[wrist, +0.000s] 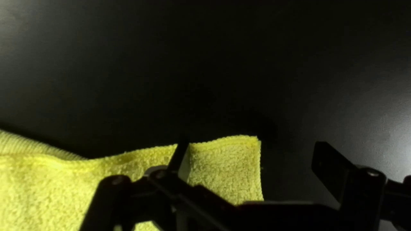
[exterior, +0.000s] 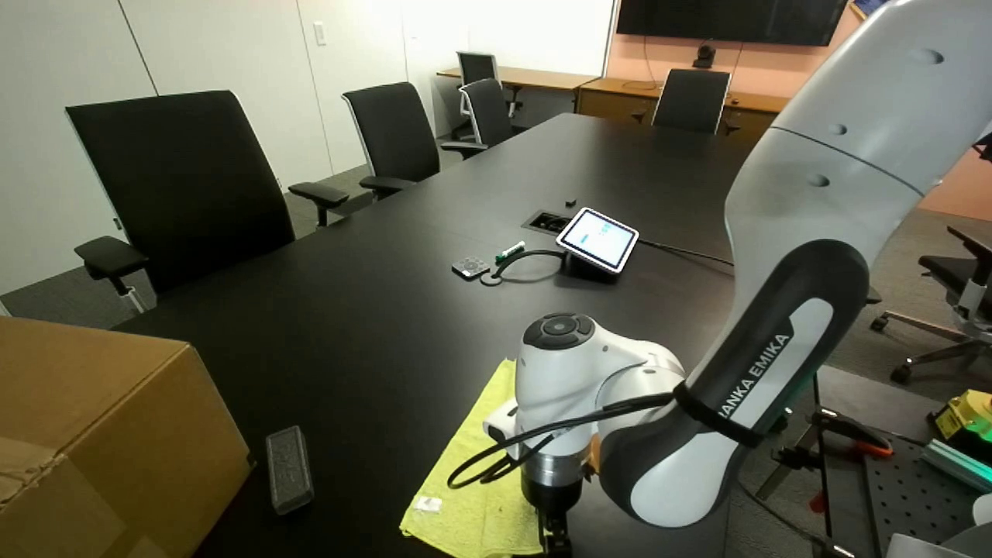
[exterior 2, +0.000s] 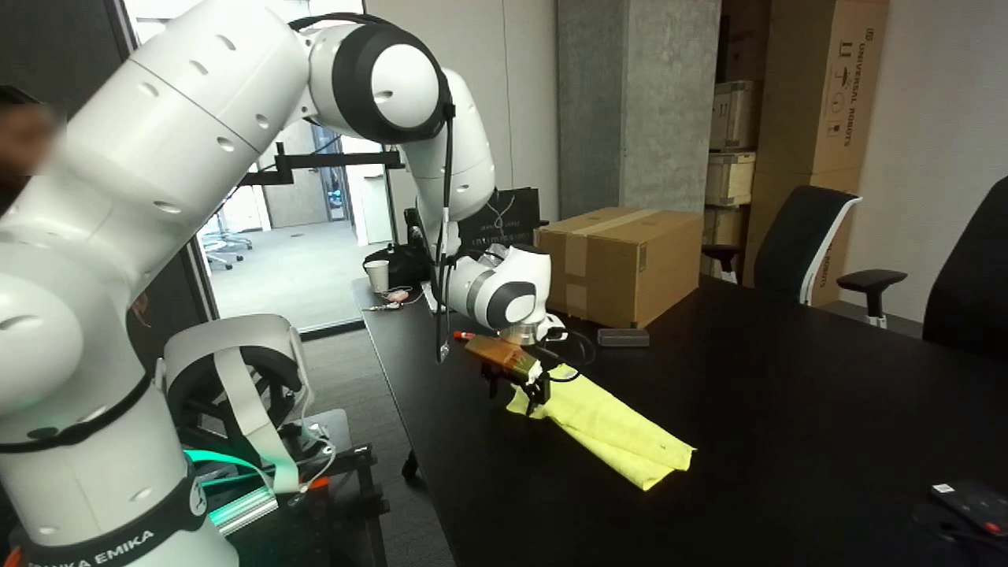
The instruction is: Fold the towel in half
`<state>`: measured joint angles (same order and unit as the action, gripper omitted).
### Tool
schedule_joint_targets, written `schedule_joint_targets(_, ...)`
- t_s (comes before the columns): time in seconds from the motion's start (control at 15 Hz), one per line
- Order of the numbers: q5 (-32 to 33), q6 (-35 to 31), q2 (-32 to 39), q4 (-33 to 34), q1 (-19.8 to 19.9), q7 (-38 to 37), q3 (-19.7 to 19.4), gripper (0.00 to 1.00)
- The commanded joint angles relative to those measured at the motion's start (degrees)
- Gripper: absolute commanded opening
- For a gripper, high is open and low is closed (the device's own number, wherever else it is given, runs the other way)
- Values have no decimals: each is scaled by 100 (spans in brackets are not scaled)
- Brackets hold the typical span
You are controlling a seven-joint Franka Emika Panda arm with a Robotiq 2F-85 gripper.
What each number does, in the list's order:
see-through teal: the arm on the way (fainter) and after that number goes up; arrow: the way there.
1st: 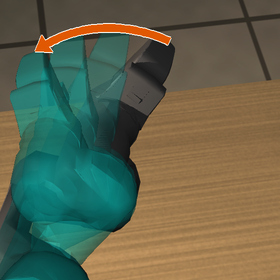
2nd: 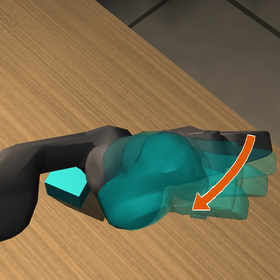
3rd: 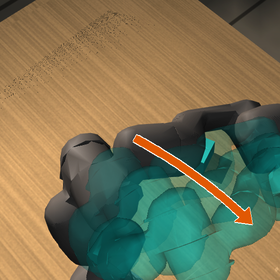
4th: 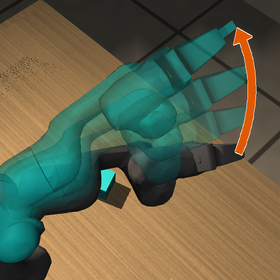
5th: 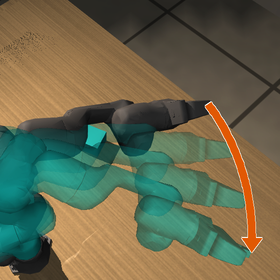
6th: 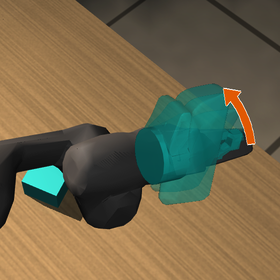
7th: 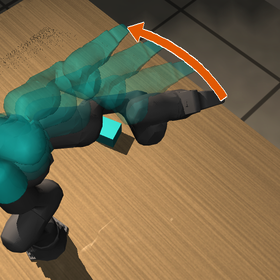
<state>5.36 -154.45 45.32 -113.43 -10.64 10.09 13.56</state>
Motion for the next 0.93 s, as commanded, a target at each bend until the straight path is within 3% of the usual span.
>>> schedule_joint_targets(0.0,-35,29,78,152,-53,-88,-76,100)
schedule_joint_targets(0.07,-2,41,68,162,-125,-171,-145,80)
schedule_joint_targets(0.67,53,281,-37,206,-418,-508,-332,14)
schedule_joint_targets(0.87,77,392,-131,192,-492,-599,-373,3)
